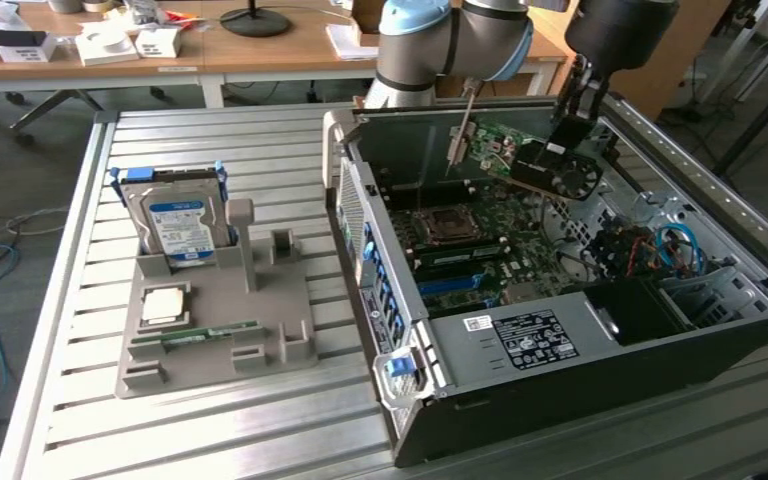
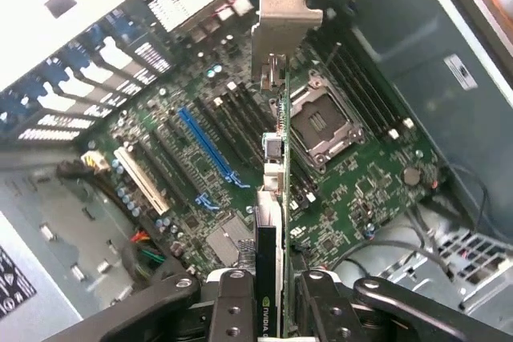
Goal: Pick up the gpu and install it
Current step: 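Insert the gpu into the slot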
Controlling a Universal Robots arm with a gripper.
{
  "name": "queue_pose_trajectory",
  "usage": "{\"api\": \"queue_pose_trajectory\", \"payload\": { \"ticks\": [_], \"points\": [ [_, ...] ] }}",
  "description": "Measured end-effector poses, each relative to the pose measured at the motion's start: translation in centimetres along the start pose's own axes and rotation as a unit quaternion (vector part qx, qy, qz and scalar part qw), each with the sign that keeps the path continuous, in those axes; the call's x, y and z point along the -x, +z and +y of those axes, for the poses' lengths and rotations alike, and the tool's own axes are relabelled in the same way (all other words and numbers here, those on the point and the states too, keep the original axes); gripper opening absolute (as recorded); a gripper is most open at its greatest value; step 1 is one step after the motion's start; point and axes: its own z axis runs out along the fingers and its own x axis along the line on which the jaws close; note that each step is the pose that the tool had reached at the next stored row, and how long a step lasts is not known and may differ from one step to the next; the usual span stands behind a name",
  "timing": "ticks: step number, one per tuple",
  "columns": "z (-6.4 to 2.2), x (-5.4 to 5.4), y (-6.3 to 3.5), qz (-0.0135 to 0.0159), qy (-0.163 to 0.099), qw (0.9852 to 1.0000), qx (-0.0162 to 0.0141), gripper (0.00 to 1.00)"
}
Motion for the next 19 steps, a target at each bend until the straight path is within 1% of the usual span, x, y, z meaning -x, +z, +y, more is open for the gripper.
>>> {"api": "queue_pose_trajectory", "payload": {
  "ticks": [2, 5, 7, 10, 13, 15, 17, 19],
  "points": [
    [0.0, 0.0, 0.01, 0.0008, -0.019, 0.9998, 0.0002, 0.26],
    [0.0, 0.0, 0.03, 0.002, -0.046, 0.999, 0.0005, 0.26],
    [0.0, 0.0, 0.04, 0.0028, -0.064, 0.998, 0.0006, 0.26],
    [0.0, 0.0, 0.06, 0.0039, -0.091, 0.9959, 0.0009, 0.26],
    [0.0, 0.0, 0.09, 0.0051, -0.118, 0.993, 0.0012, 0.26],
    [0.0, 0.0, 0.1, 0.0059, -0.136, 0.9907, 0.0014, 0.26],
    [-0.01, 0.0, 0.12, 0.0067, -0.154, 0.9881, 0.0016, 0.26],
    [-0.01, 0.0, 0.13, 0.0075, -0.172, 0.9851, 0.0018, 0.26]
  ]
}}
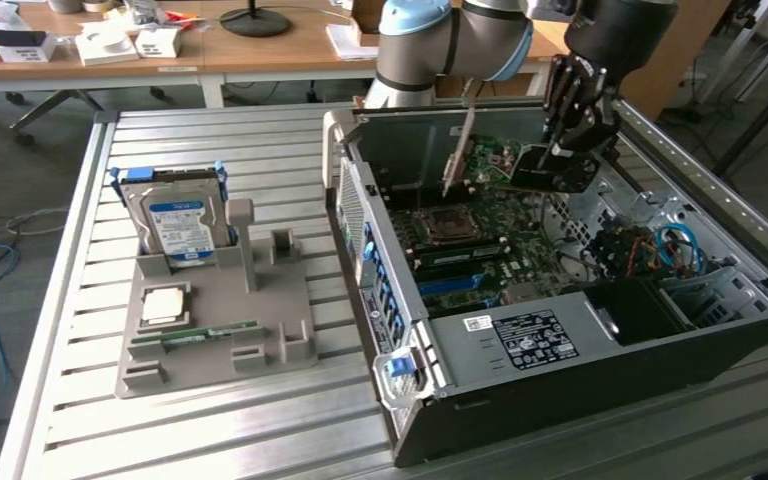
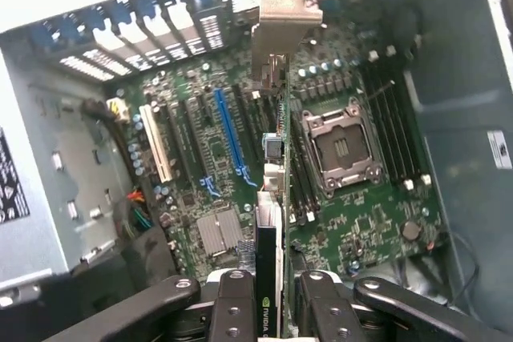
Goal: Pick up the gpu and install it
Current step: 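Insert the gpu into the slot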
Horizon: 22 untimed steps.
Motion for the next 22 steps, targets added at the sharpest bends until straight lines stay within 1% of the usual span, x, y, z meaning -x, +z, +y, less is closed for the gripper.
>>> {"api": "queue_pose_trajectory", "payload": {
  "ticks": [2, 4, 6, 8, 11, 17, 18, 20, 22],
  "points": [
    [0.0, 0.0, 0.01, 0.0008, -0.018, 0.9998, 0.0002, 0.26],
    [0.0, 0.0, 0.03, 0.0016, -0.036, 0.9993, 0.0004, 0.26],
    [0.0, 0.0, 0.04, 0.0023, -0.054, 0.9986, 0.0006, 0.26],
    [0.0, 0.0, 0.05, 0.0031, -0.072, 0.9974, 0.0007, 0.26],
    [0.0, 0.0, 0.07, 0.0043, -0.098, 0.9952, 0.001, 0.26],
    [-0.01, 0.0, 0.12, 0.0064, -0.146, 0.9893, 0.0016, 0.26],
    [-0.01, 0.0, 0.12, 0.0065, -0.148, 0.9889, 0.0016, 0.26],
    [0.0, 0.0, 0.12, 0.0065, -0.149, 0.9888, 0.0015, 0.26],
    [0.07, -0.02, 0.16, 0.0063, -0.15, 0.9886, 0.0, 0.26]
  ]
}}
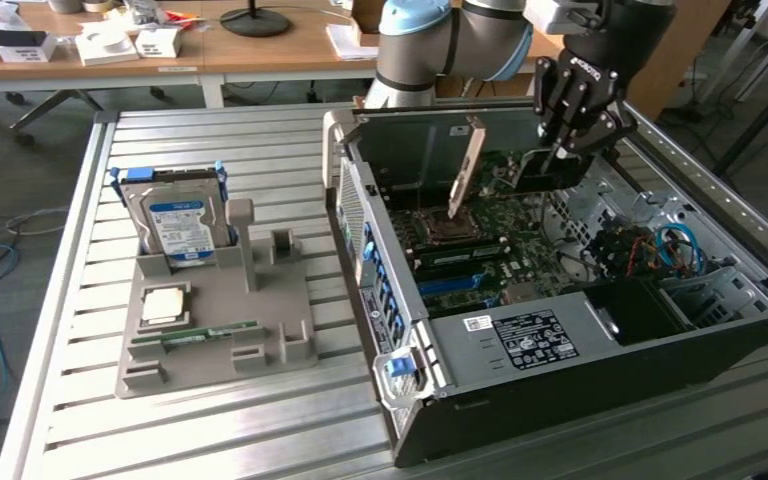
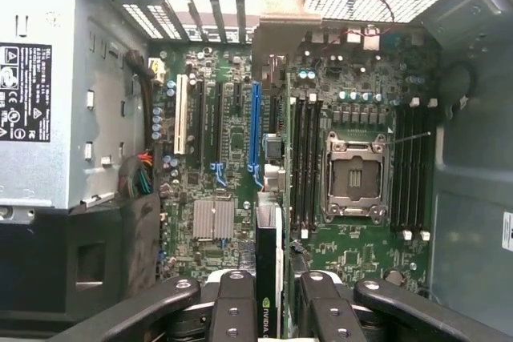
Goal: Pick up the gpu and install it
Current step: 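Insert the gpu into the slot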
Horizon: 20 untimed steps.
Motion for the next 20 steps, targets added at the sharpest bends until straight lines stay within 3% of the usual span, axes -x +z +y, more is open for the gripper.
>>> {"api": "queue_pose_trajectory", "payload": {
  "ticks": [2, 7, 20],
  "points": [
    [0.1, 0.0, 0.03, 0.0001, -0.001, 1.0, -0.0018, 0.26],
    [0.1, 0.0, 0.09, -0.0001, -0.001, 1.0, -0.0019, 0.26],
    [0.13, 0.0, 2.5, -0.0003, -0.001, 1.0, -0.0019, 0.26]
  ]
}}
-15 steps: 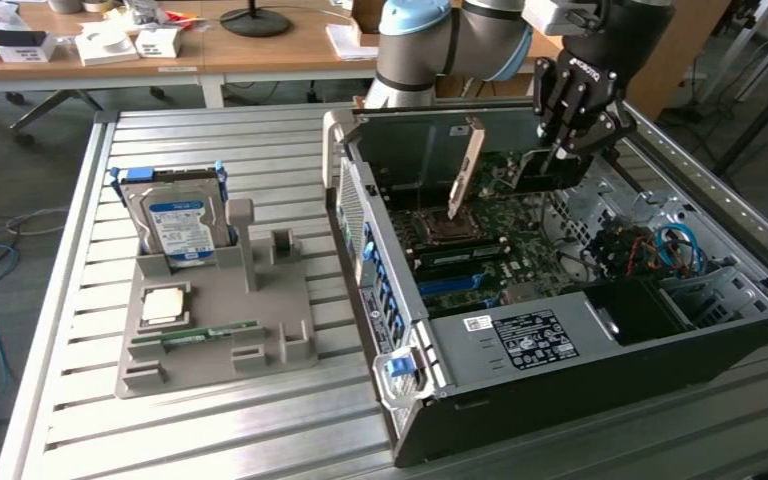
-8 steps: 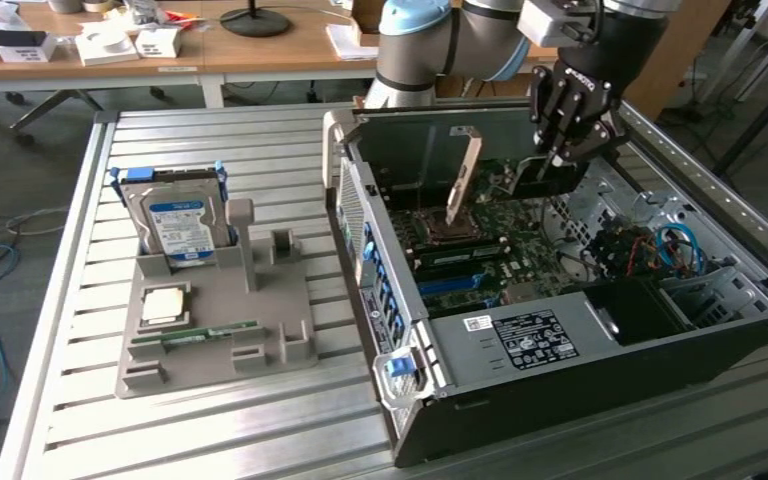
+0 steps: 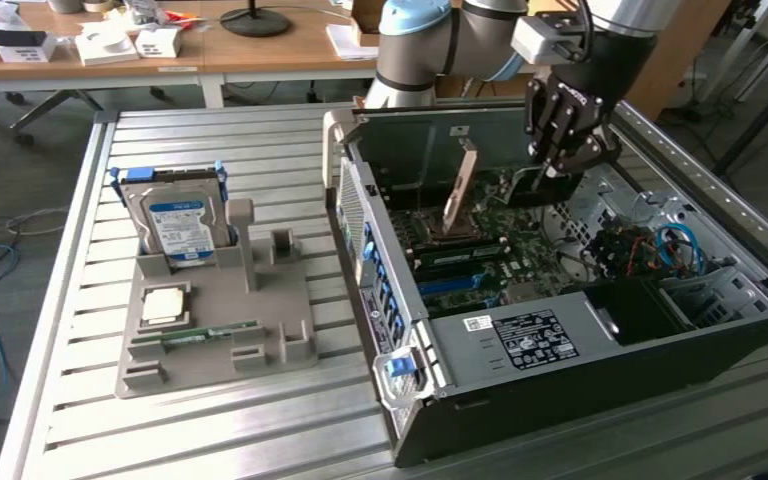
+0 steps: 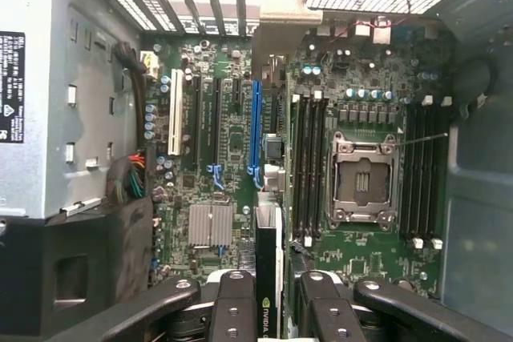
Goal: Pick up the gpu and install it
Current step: 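Insert the gpu into the slot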
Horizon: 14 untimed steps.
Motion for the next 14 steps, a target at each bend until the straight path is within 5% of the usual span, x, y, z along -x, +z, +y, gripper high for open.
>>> {"api": "queue_pose_trajectory", "payload": {
  "ticks": [6, 14],
  "points": [
    [0.07, 0.0, 0.3, 0.0001, 0.0, 1.0, 0.0, 0.26],
    [0.56, 0.0, 0.52, 0.0, 0.0, 1.0, -0.004, 0.26]
  ]
}}
